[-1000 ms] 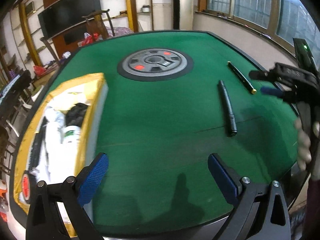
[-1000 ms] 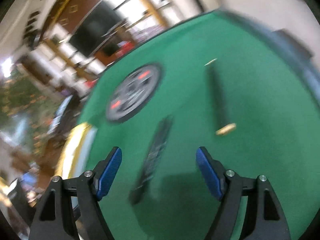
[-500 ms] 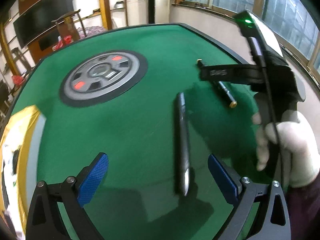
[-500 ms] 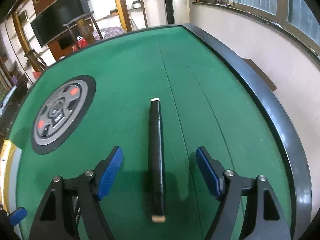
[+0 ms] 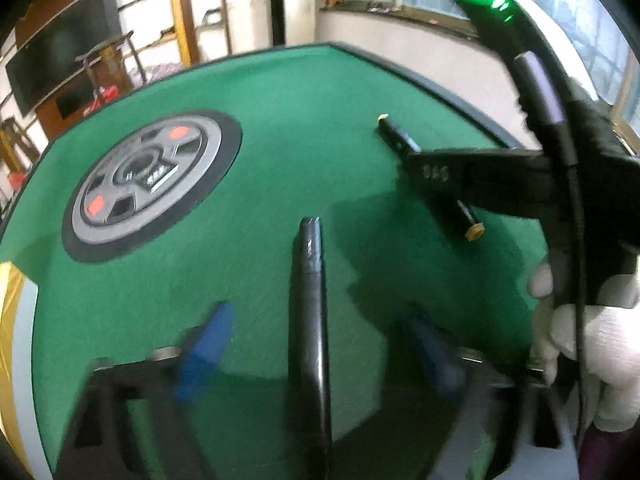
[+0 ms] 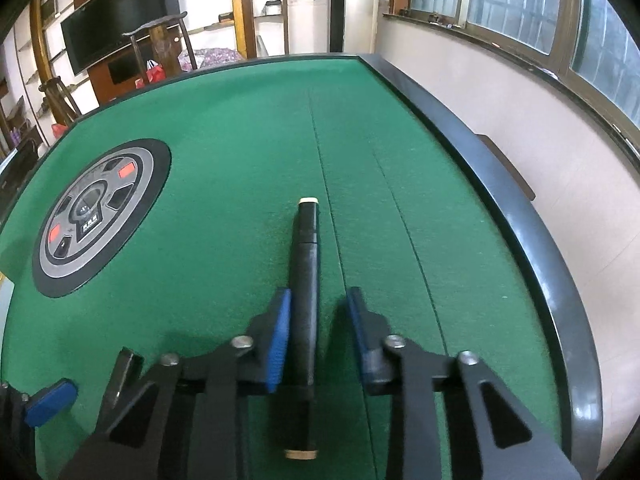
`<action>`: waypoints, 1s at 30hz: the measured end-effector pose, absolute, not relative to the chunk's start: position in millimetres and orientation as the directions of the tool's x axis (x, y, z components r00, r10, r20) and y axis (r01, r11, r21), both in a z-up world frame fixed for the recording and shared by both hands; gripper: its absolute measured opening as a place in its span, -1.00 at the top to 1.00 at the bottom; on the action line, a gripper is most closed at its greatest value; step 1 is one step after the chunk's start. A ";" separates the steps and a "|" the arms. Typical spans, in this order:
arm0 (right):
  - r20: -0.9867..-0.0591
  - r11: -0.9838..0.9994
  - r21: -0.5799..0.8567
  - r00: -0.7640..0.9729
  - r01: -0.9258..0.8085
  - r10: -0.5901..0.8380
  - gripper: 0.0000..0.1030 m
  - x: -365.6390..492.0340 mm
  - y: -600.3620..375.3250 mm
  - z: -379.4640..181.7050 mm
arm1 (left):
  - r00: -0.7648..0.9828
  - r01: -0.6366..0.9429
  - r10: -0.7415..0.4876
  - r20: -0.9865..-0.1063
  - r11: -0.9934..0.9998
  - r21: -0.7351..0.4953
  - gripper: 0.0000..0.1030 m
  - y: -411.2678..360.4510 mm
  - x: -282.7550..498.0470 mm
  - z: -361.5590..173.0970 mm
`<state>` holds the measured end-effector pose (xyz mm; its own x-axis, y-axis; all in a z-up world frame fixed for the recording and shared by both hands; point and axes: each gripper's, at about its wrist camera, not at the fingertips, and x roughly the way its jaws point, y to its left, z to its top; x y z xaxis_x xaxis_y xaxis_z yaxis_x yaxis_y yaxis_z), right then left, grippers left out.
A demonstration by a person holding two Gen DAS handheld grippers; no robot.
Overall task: Organize rigid objects
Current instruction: 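Grasp a gold-tipped black marker with the right tool while the left tool grasps another marker, then carry both markers into the tray and open both tools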
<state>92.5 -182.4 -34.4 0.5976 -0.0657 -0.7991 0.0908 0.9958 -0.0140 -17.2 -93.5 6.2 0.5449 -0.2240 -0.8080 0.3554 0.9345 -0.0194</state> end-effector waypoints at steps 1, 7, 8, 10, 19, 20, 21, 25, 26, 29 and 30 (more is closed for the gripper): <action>-0.799 0.996 -0.009 0.599 0.091 -0.062 0.60 93.2 -183.9 -35.2 | 0.542 0.364 -0.231 -0.808 0.931 -0.021 0.32 -95.3 -18.1 8.7; -0.794 0.995 0.015 0.606 0.096 -0.047 0.72 94.2 -183.4 -35.1 | 0.507 0.349 -0.283 -0.814 0.931 -0.106 0.72 -77.9 -22.1 14.6; -0.793 0.995 0.027 0.607 0.097 -0.038 0.72 93.9 -185.2 -35.2 | 0.503 0.340 -0.299 -0.811 0.931 -0.132 0.72 -71.5 -26.1 17.3; -0.790 0.992 0.069 0.613 0.102 -0.008 0.72 92.5 -191.3 -34.0 | 0.510 0.329 -0.316 -0.800 0.931 -0.158 0.72 -60.8 -32.2 24.0; -0.715 0.924 0.380 0.644 0.033 0.271 0.72 73.0 -214.9 -24.2 | 0.612 0.310 -0.415 -0.673 0.909 -0.278 0.71 10.4 -92.2 84.0; -0.702 0.917 0.398 0.651 0.020 0.290 0.72 65.3 -213.3 -19.4 | 0.624 0.313 -0.428 -0.654 0.904 -0.292 0.71 21.4 -102.3 90.4; -0.686 0.907 0.422 0.654 0.001 0.318 0.72 55.0 -209.7 -13.5 | 0.634 0.314 -0.435 -0.639 0.900 -0.302 0.71 30.6 -109.6 95.1; -0.654 0.884 0.461 0.646 -0.075 0.395 0.72 26.6 -185.9 9.9 | 0.677 0.296 -0.443 -0.587 0.895 -0.334 0.71 70.1 -133.2 112.0; -0.645 0.877 0.470 0.639 -0.101 0.420 0.72 21.1 -177.7 15.9 | 0.688 0.285 -0.439 -0.577 0.895 -0.342 0.71 83.5 -137.7 117.3; -0.626 0.859 0.479 0.617 -0.179 0.477 0.72 6.4 -145.9 35.4 | 0.725 0.233 -0.411 -0.553 0.902 -0.365 0.71 127.1 -154.7 127.6; -0.620 0.853 0.478 0.607 -0.210 0.497 0.72 1.8 -130.9 42.5 | 0.740 0.205 -0.390 -0.549 0.907 -0.368 0.71 142.9 -160.6 129.9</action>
